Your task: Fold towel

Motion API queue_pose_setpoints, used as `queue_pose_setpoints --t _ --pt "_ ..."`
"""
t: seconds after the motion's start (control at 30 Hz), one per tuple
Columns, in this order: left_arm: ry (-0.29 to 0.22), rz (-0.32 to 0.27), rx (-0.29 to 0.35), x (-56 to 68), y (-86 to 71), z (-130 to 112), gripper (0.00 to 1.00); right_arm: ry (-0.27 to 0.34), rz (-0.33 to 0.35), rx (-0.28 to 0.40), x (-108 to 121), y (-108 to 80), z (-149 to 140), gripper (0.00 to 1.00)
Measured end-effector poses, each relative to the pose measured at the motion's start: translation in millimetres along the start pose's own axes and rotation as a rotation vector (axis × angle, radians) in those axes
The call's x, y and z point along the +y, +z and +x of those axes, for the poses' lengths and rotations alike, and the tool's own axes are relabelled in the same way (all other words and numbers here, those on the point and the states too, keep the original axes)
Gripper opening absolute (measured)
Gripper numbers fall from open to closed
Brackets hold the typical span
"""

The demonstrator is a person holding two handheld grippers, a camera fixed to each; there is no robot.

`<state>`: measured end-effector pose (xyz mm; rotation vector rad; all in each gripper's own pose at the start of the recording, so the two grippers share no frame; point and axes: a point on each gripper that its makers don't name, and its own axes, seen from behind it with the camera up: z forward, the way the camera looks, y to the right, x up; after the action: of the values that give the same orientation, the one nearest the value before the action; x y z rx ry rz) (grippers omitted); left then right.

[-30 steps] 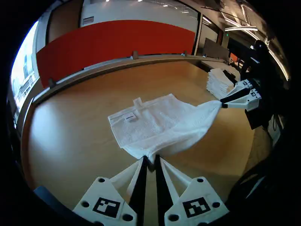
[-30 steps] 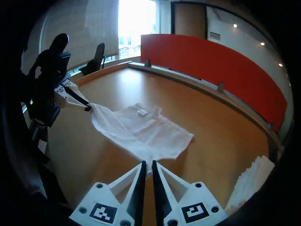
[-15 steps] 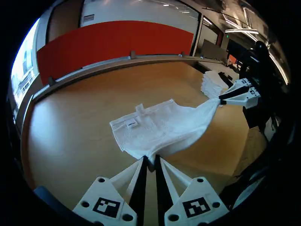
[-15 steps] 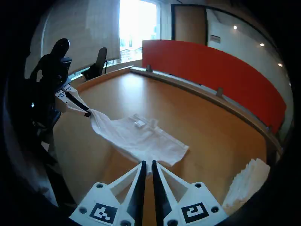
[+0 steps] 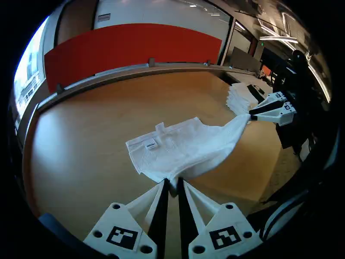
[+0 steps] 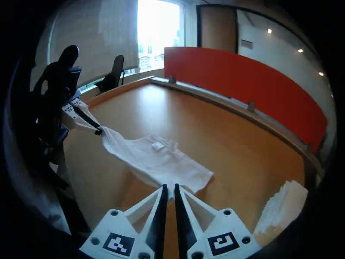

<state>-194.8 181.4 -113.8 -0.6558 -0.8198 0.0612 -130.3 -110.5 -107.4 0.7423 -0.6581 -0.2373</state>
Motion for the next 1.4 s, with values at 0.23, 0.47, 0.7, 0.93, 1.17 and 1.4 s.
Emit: queue_pose_setpoints --t 0.23,0.47,0.7,0.93,1.17,1.4 --pt "-0.005 -0.002 -0.003 -1.2 3.7 0.8 0.15 -0.006 0.003 -0.002 -0.3 4.4 2.7 0.12" --pt "-0.039 -0.014 -0.020 -8.4 14.3 3.7 0.15 -0.011 0.015 -0.014 3.7 16.1 2.4 0.12" --pt "-0.102 0.000 -0.014 -23.0 31.4 15.1 0.15 -0.020 0.013 -0.019 17.0 33.0 5.3 0.12" --pt "-0.193 0.022 -0.036 -39.0 52.0 19.8 0.15 -0.012 0.001 -0.026 35.7 52.9 5.8 0.12" --pt "-0.257 0.028 -0.052 -49.9 69.6 24.6 0.15 -0.014 -0.005 -0.039 49.4 69.7 4.6 0.12" --pt "-0.230 0.037 -0.082 -57.2 85.5 20.3 0.15 -0.009 -0.008 -0.059 56.7 82.3 -1.3 0.12"
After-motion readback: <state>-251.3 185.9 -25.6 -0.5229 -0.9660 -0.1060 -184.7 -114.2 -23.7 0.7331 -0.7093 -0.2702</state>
